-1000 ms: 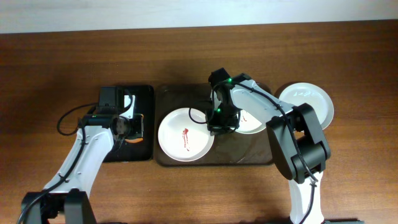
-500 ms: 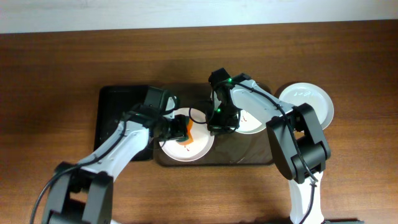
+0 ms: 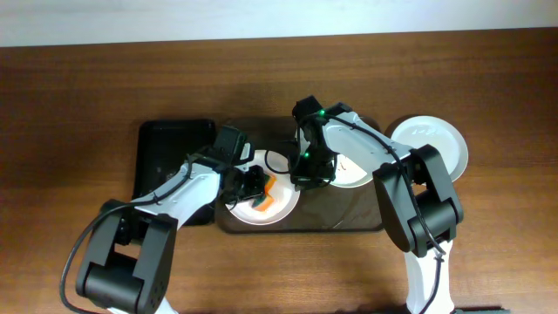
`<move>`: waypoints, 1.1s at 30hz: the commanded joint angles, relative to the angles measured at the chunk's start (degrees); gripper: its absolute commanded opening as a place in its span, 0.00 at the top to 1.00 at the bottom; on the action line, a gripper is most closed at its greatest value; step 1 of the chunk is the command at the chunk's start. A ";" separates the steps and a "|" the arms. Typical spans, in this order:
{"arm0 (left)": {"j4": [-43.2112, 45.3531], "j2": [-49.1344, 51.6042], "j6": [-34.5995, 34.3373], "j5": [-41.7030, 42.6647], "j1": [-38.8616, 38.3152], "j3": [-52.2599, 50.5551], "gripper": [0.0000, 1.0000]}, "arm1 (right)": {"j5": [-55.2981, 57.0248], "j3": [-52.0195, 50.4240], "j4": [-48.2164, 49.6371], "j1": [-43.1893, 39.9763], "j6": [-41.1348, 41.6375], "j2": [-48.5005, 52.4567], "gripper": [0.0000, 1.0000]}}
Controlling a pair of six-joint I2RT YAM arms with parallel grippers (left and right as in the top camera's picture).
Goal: Clean dirty plates on tray and stack at the side
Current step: 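Scrub the pink plate with the sponge in the left gripper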
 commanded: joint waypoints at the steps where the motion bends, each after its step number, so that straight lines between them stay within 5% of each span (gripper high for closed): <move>1: -0.44 -0.92 1.29 -12.17 3.28 -0.20 1.00 | 2.47 -1.05 -0.68 -0.22 -0.17 0.00 0.96; 9: -4.85 -13.81 13.05 -3.30 5.16 -0.09 1.00 | 2.47 -1.05 -0.63 -0.22 -0.17 0.00 0.96; 14: -4.48 -10.56 -10.91 0.96 4.48 -2.71 1.00 | 2.47 -1.05 -0.68 -0.22 -0.17 0.00 0.96; 19: 3.37 -4.72 -12.33 8.94 0.24 -3.67 1.00 | 2.47 -1.05 -0.68 -0.22 -0.17 0.00 0.96; 30: 4.22 -3.19 -12.00 -6.62 -1.73 -8.26 1.00 | 2.45 -1.05 -0.94 -0.22 -0.15 0.00 0.96; 33: 4.04 -3.30 -7.10 -12.85 -1.68 -8.24 1.00 | 2.45 -1.05 -1.09 -0.22 -0.17 0.00 0.96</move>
